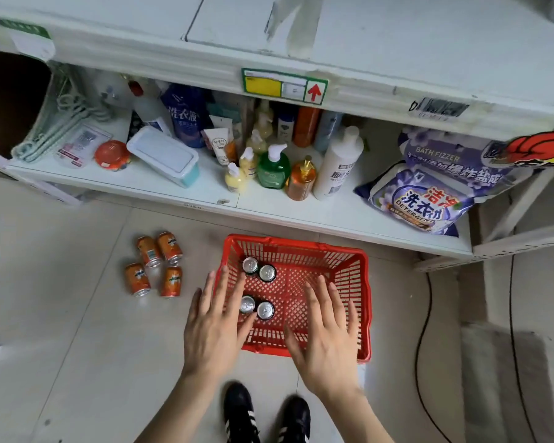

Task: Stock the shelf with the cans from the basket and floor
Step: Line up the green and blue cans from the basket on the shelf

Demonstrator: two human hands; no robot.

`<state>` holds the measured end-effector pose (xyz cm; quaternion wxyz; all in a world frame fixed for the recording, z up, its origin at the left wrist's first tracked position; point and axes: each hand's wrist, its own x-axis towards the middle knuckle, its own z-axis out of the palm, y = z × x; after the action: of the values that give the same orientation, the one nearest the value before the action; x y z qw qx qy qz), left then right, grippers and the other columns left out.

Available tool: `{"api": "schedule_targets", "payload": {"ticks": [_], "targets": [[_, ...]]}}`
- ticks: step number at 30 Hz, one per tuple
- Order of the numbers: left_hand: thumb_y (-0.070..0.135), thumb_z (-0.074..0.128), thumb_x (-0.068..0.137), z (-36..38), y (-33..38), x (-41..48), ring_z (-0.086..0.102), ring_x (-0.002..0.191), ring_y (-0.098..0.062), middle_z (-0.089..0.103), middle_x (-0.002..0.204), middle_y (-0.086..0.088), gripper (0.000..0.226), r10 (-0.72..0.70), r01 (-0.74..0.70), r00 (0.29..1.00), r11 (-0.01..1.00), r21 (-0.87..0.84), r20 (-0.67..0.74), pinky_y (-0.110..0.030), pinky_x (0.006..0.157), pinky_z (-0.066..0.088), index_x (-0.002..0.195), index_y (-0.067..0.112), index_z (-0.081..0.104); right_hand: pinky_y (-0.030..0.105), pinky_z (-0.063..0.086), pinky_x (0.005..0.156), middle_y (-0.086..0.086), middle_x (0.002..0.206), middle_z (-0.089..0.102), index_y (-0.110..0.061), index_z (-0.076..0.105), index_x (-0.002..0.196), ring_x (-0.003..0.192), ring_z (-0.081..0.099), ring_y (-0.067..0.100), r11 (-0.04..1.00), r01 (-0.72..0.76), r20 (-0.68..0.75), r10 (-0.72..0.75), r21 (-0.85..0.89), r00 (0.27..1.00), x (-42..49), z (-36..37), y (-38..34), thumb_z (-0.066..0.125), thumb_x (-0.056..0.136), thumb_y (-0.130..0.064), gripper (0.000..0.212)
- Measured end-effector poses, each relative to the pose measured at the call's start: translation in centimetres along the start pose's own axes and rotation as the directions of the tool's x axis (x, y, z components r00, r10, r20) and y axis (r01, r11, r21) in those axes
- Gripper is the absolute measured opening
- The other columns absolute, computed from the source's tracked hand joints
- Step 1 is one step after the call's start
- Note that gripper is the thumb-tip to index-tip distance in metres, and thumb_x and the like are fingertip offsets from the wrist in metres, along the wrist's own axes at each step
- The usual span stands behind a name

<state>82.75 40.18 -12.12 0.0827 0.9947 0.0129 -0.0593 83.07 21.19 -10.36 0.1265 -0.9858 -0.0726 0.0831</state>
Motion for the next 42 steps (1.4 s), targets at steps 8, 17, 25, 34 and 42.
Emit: {"api": "schedule_targets", "payload": {"ticks": [8, 17, 25, 34, 42], "targets": [[0.047, 0.061, 0.085, 10.0, -2.4, 3.4, 0.035, 0.139, -0.032, 0.040, 0.149, -0.013, 0.070, -0.002, 0.007, 0.996, 0.998, -0.068, 0.085, -0.046, 0.107, 0.040, 0.144, 0.015, 0.041, 0.054, 0.032, 0.110, 0.012, 0.153, 0.040, -0.008, 0.047, 0.143, 0.140, 0.040, 0.031, 0.998, -0.057, 0.073, 0.059, -0.016, 0.996, 3.3, 9.3, 1.9, 0.035, 0.090, -0.059, 0.075], [0.050, 0.050, 0.091, 23.4, -3.7, 8.1, 0.022, 0.144, -0.031, 0.024, 0.157, -0.010, 0.074, -0.105, 0.119, 0.985, 0.989, -0.093, 0.136, -0.041, 0.114, 0.030, 0.152, 0.022, 0.018, 0.056, 0.029, 0.114, 0.012, 0.158, 0.030, -0.009, 0.036, 0.149, 0.144, 0.031, 0.032, 1.000, 0.019, 0.154, -0.017, -0.009, 0.988, 8.2, 21.7, 6.9, 0.028, 0.090, -0.064, 0.081], [0.052, 0.044, 0.092, 31.3, -6.0, 11.3, 0.018, 0.145, -0.028, 0.022, 0.157, -0.011, 0.070, -0.103, 0.105, 0.988, 0.994, -0.013, 0.118, -0.045, 0.116, 0.023, 0.150, 0.023, 0.017, 0.052, 0.020, 0.117, 0.007, 0.162, 0.019, -0.014, 0.020, 0.154, 0.148, 0.020, 0.029, 0.993, 0.102, 0.256, -0.112, 0.053, 0.960, 12.9, 30.5, 10.6, 0.048, 0.091, -0.056, 0.080], [0.047, 0.049, 0.093, 36.9, -7.3, 14.8, 0.019, 0.145, -0.028, 0.023, 0.157, -0.011, 0.066, -0.120, 0.125, 0.987, 0.992, -0.036, 0.111, -0.041, 0.112, 0.031, 0.149, 0.023, 0.021, 0.051, 0.026, 0.116, 0.001, 0.159, 0.027, -0.019, 0.018, 0.153, 0.145, 0.025, 0.025, 0.975, 0.081, 0.277, -0.138, 0.207, 0.951, 17.0, 37.0, 11.4, 0.061, 0.089, -0.048, 0.083], [0.038, 0.056, 0.092, 39.9, -7.9, 16.6, 0.026, 0.141, -0.036, 0.024, 0.155, -0.017, 0.071, -0.124, 0.135, 0.983, 0.988, -0.080, 0.136, -0.045, 0.110, 0.033, 0.150, 0.021, 0.020, 0.048, 0.031, 0.116, 0.001, 0.150, 0.040, -0.021, 0.020, 0.152, 0.141, 0.033, 0.022, 0.942, -0.015, 0.306, -0.094, 0.336, 0.947, 18.6, 41.2, 11.9, 0.064, 0.088, -0.047, 0.082]]}}
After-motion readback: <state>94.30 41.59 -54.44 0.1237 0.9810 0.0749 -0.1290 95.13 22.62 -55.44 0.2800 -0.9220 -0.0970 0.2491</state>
